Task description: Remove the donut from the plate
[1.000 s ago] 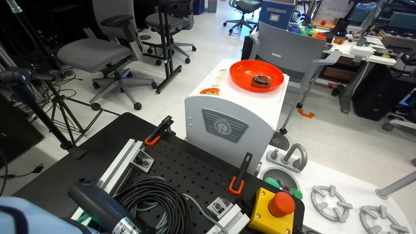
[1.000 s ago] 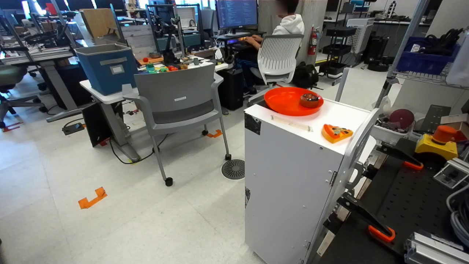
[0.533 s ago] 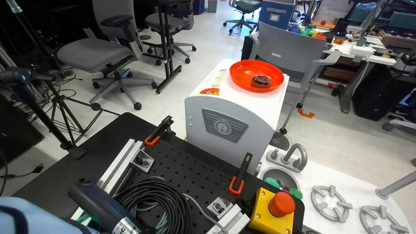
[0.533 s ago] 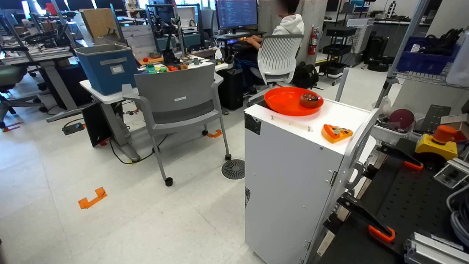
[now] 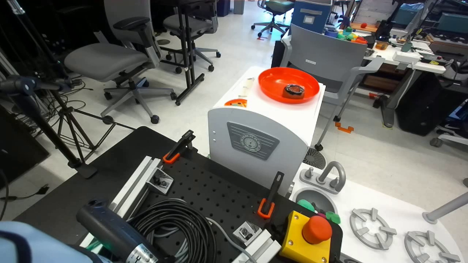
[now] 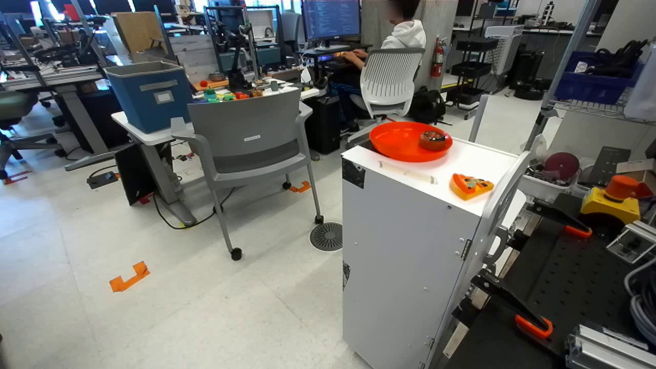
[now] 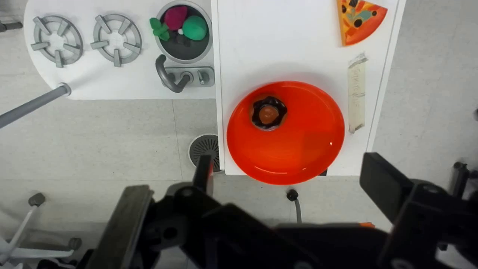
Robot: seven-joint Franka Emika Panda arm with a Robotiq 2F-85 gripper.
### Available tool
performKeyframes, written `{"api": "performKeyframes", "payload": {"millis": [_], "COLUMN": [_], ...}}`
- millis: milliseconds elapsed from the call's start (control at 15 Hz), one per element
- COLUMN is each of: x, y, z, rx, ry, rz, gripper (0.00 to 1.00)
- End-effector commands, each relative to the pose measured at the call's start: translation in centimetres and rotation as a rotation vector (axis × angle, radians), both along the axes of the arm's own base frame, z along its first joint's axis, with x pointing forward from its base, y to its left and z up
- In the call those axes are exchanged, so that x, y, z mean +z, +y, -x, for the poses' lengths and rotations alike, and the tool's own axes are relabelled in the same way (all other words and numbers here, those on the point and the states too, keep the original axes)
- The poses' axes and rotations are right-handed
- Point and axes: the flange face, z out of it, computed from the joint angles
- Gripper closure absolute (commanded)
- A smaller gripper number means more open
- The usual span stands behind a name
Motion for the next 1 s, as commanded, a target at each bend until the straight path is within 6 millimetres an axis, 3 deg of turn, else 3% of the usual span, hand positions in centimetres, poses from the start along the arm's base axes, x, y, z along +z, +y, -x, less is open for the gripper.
{"api": "performKeyframes", "payload": {"millis": [0, 600, 933], "x": [-1.2, -5.1, -5.7], "y": [0.4, 0.1, 0.1], "z": [-1.2, -3.7, -4.7], "rx": [-0.023, -0.066, -0.127], "ry": [0.012, 0.114, 0.093], "rz": [0.003, 0.003, -0.008], "gripper": [0.00, 0.00, 0.00]}}
